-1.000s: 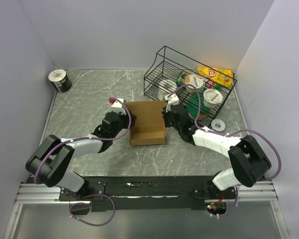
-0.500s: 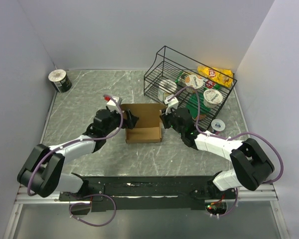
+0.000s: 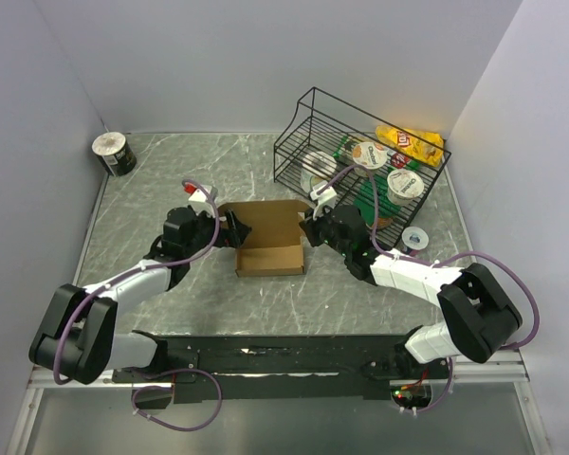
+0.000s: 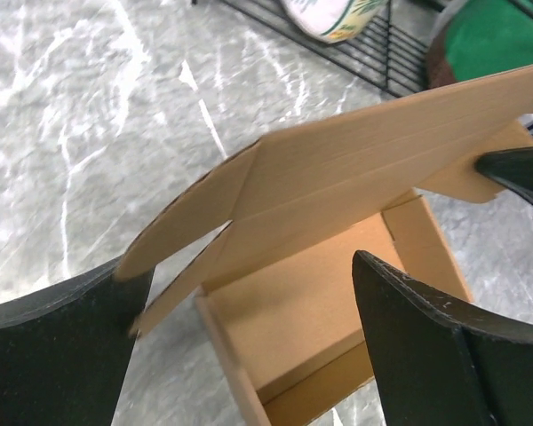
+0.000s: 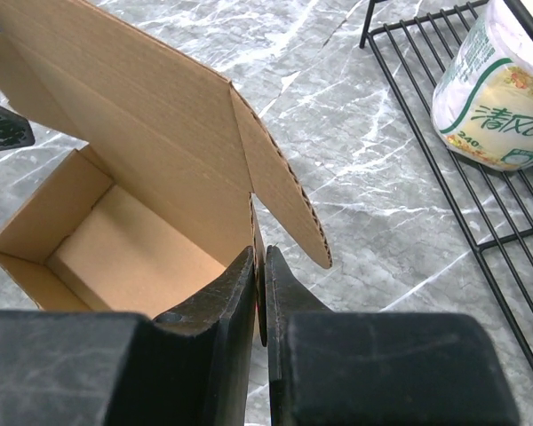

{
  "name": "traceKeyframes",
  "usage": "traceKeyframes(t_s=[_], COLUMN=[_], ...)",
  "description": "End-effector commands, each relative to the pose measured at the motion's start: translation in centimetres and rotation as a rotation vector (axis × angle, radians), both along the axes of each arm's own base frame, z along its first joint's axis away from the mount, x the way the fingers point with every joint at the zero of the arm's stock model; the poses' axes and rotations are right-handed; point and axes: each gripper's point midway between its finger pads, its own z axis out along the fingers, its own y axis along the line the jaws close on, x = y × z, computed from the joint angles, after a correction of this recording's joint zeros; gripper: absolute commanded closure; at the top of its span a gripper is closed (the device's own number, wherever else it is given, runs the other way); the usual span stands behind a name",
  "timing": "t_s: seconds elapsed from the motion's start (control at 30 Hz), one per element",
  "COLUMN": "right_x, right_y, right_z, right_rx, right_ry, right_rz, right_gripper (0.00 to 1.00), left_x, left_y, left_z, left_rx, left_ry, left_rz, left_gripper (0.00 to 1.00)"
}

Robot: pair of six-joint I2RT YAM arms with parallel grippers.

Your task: Fold the paper box

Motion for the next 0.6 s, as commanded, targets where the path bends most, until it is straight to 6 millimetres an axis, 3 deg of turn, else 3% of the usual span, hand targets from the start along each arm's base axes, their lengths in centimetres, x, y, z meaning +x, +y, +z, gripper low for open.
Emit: traceKeyframes(t_s=[0.0, 0.2, 0.3, 0.33, 0.57], right_x=[0.5, 0.5, 0.5, 0.5, 0.9], right_y=[0.2, 0.1, -0.1, -0.2, -0.2], right_z=[2.4, 2.1, 2.0, 2.1, 1.9], right_rx=[0.038, 0.036, 0.037, 0.036, 0.030], right_ry=[-0.066, -0.061, -0.059, -0.059, -0.052], right_rz=[0.005, 0.010, 0.008, 0.005, -0.001], right_gripper=[0.85, 0.85, 0.85, 0.85, 0.85], left_x=[0.1, 0.3, 0.2, 0.2, 0.1], left_y=[0.8, 1.3, 1.6, 1.6, 2.3], left_z=[-0.3, -1.3, -1.4, -1.4, -1.3], left_rx=[-0.010, -0.004, -0.016, -0.015, 0.015], left_ry=[0.025, 0.046, 0.043, 0.044, 0.043], left_rz=[0.034, 0.053, 0.041, 0.039, 0.063], left_gripper=[0.01, 0.02, 0.10, 0.18, 0.31])
